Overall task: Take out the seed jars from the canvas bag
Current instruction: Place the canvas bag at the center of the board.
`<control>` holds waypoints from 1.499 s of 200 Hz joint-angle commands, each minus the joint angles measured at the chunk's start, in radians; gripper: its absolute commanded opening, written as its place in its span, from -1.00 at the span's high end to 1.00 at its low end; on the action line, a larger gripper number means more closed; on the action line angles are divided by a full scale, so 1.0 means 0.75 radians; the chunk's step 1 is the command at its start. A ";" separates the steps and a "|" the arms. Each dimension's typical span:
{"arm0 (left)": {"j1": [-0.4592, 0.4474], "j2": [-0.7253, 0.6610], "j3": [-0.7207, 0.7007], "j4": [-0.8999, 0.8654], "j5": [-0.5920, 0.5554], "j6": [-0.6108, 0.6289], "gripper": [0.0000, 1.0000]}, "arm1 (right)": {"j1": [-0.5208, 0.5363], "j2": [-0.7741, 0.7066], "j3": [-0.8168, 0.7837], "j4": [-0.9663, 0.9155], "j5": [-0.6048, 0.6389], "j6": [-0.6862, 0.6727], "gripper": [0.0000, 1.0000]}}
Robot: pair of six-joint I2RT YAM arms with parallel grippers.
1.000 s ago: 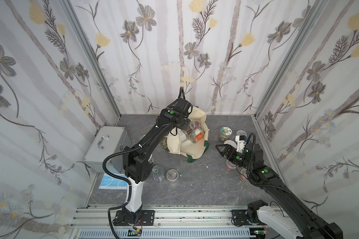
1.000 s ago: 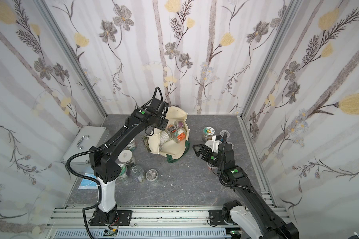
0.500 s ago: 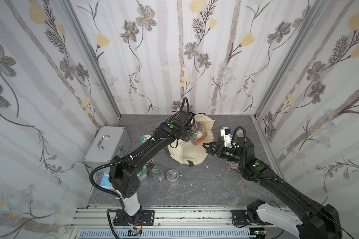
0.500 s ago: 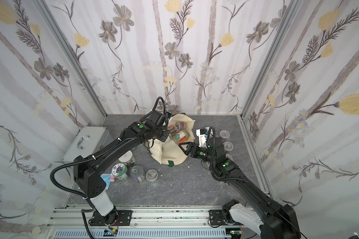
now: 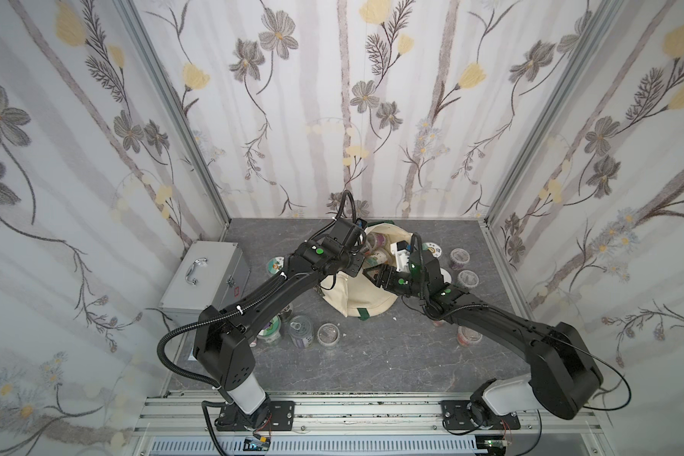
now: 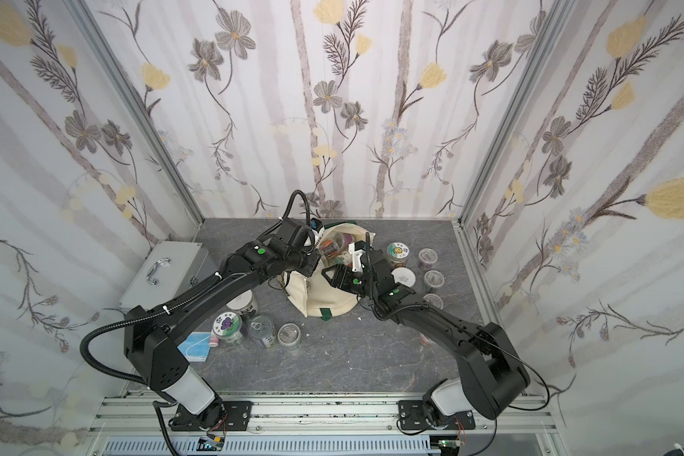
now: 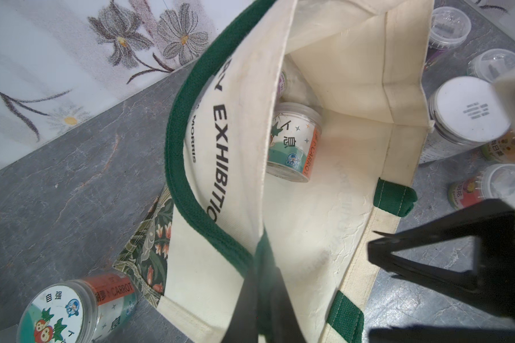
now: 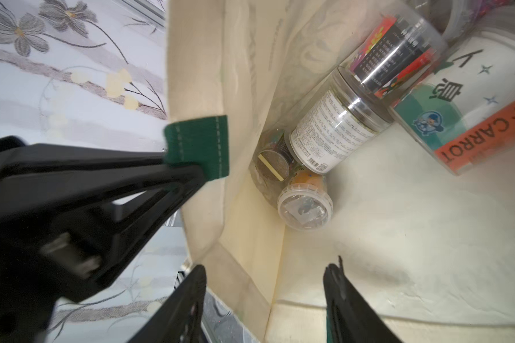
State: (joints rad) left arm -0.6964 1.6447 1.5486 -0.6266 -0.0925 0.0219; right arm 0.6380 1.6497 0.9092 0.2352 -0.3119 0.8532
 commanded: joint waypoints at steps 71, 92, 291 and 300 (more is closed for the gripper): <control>0.000 -0.041 -0.040 -0.052 -0.005 -0.006 1.00 | 0.071 0.467 0.231 0.263 -0.006 0.079 -0.47; 0.000 -0.034 -0.039 -0.050 -0.005 -0.011 1.00 | 0.084 0.534 0.255 0.290 -0.042 0.097 -0.52; 0.004 -0.067 -0.082 -0.009 -0.012 -0.007 1.00 | 0.113 0.796 0.394 0.157 -0.131 0.233 -0.46; 0.003 -0.074 -0.088 -0.005 -0.012 -0.008 1.00 | 0.107 0.768 0.370 0.157 -0.121 0.231 -0.38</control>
State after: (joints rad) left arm -0.6964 1.6051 1.4933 -0.6323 -0.0902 0.0204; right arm 0.7265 2.2662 1.2137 0.4084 -0.4370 1.0172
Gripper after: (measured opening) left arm 0.073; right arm 0.729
